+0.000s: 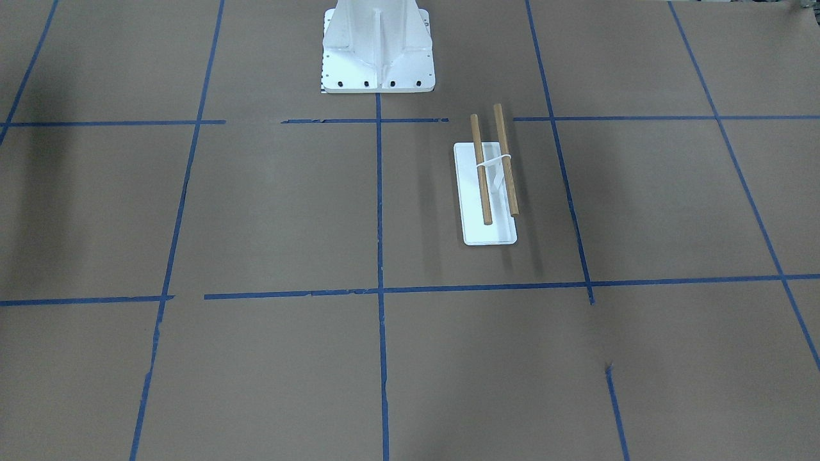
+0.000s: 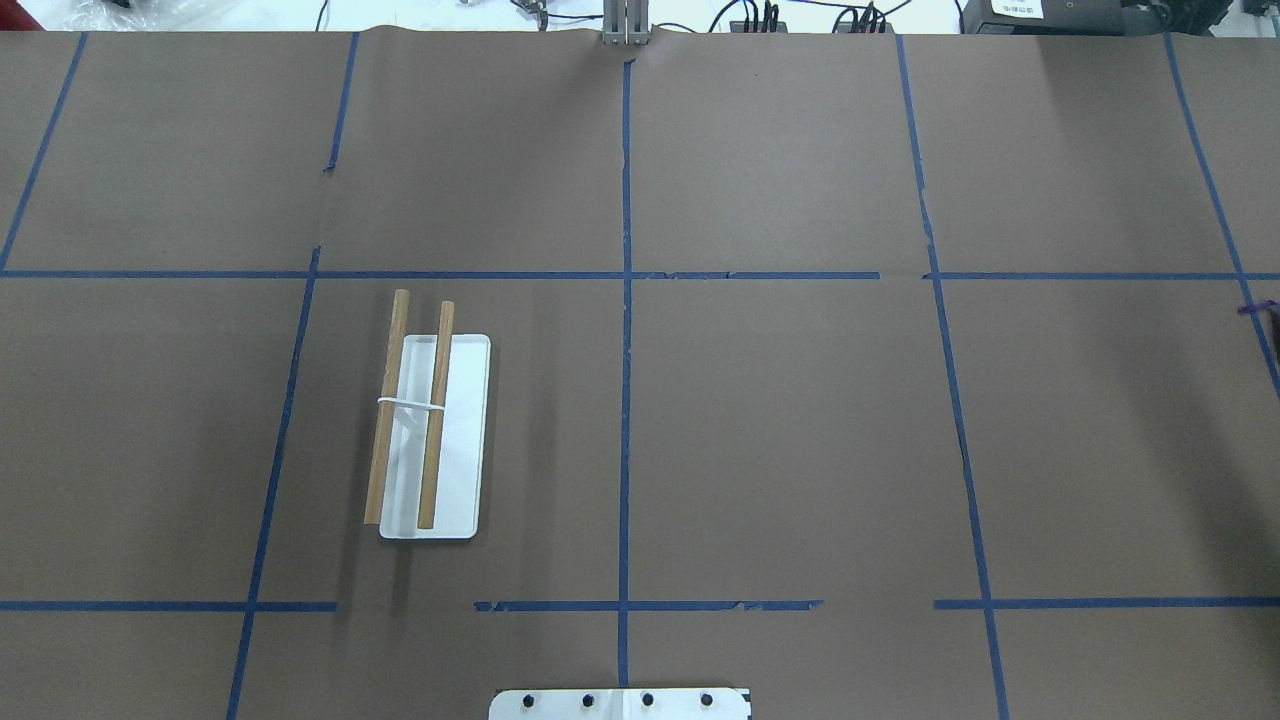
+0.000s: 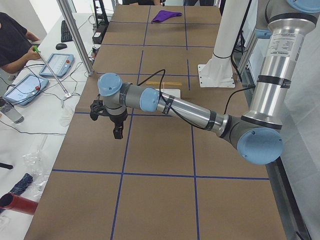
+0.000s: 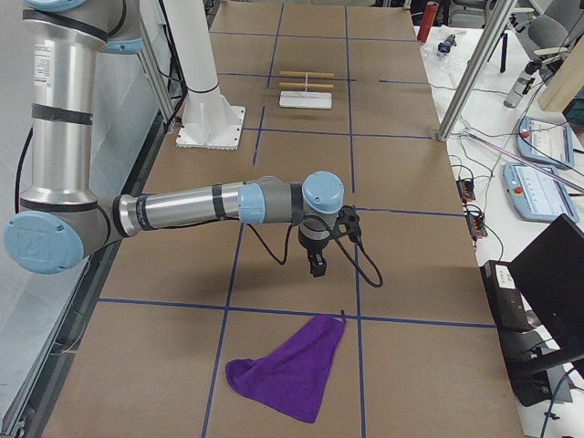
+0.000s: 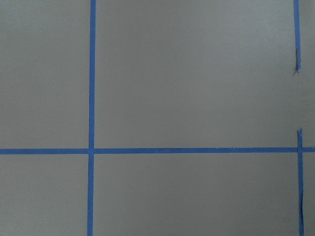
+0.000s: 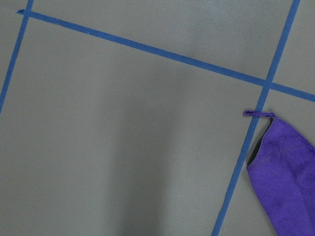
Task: Hang towel on rack
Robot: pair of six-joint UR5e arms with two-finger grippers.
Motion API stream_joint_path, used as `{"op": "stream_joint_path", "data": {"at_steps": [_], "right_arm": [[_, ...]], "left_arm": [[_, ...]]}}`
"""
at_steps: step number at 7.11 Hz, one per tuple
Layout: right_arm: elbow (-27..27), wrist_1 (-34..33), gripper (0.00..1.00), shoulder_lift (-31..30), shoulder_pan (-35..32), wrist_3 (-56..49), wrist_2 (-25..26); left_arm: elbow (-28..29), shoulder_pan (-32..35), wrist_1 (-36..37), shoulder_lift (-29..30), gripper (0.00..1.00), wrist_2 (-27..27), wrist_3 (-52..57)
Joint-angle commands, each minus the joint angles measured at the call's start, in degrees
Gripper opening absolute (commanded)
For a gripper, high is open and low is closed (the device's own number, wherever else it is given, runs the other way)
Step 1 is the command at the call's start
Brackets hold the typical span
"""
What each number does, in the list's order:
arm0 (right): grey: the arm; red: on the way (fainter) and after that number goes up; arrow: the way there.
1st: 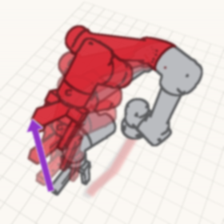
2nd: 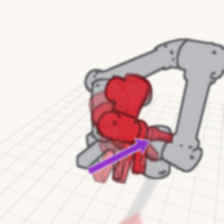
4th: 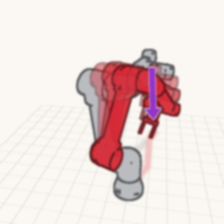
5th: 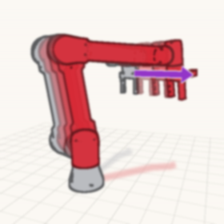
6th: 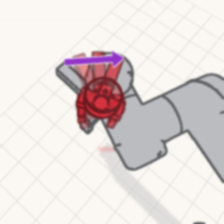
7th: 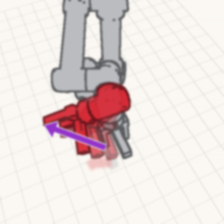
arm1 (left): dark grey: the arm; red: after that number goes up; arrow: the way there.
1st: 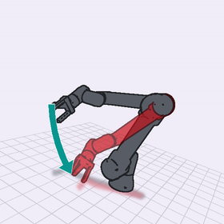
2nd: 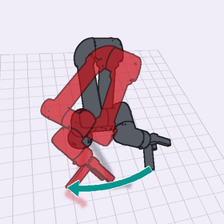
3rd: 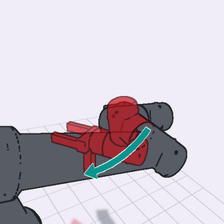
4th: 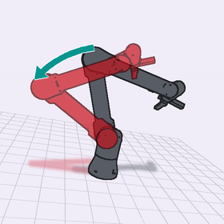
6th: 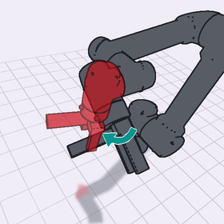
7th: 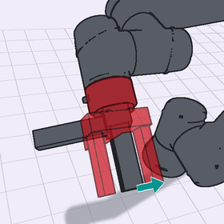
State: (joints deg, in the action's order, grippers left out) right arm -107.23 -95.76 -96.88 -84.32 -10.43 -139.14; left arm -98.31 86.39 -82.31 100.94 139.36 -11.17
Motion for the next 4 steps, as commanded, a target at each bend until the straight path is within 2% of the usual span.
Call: {"op": "stream_joint_path", "data": {"at_steps": [1, 2, 4], "right_arm": [[3.4, 1.37, 1.0, -0.24, 0.47, -0.2, 4.11], [6.56, 1.37, 0.96, 1.58, 1.34, -0.03, 6.75], [12.62, 3.8, 0.85, 3.52, 3.71, -0.03, 8.18]], "left_arm": [[0.57, -0.08, -1.79, -0.31, 1.0, -0.14, -0.08], [1.79, -0.17, -3.46, -0.31, 1.0, -0.05, -0.17], [2.07, -0.25, -4.18, -0.4, 1.0, 0.04, -0.26]]}}
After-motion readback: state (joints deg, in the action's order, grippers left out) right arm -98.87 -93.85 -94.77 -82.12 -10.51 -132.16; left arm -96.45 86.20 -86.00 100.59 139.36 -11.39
